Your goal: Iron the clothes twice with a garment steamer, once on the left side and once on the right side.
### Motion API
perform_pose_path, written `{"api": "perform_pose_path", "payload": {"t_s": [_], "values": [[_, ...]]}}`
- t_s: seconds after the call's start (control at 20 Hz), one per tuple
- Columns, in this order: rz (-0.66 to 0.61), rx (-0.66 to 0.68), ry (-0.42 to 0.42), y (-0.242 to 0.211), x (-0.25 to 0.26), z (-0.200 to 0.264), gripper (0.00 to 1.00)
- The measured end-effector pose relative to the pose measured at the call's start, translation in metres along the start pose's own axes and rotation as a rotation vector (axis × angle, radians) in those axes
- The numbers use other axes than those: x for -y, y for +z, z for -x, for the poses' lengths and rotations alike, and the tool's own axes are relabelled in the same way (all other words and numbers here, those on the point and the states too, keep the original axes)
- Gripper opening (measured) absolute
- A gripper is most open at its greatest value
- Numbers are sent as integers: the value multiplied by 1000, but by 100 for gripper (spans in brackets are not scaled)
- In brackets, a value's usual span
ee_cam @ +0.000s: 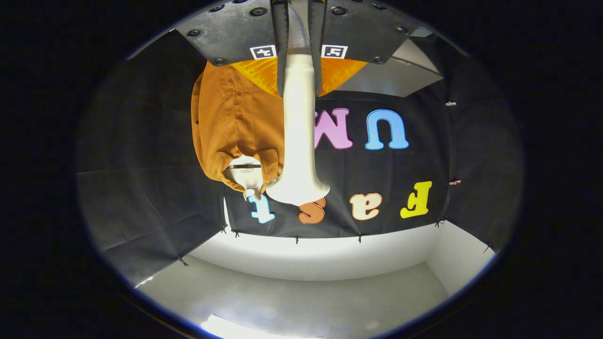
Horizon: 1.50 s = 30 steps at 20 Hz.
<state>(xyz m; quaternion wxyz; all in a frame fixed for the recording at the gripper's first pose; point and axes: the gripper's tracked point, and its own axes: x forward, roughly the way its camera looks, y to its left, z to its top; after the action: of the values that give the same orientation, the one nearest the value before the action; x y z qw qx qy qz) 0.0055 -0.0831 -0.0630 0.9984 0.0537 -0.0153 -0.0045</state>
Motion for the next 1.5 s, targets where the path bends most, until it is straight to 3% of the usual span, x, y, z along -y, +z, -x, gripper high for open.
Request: {"api": "perform_pose_path", "payload": {"t_s": [1.5], "values": [[5,-15,-8,-7,-17,4,20]]}}
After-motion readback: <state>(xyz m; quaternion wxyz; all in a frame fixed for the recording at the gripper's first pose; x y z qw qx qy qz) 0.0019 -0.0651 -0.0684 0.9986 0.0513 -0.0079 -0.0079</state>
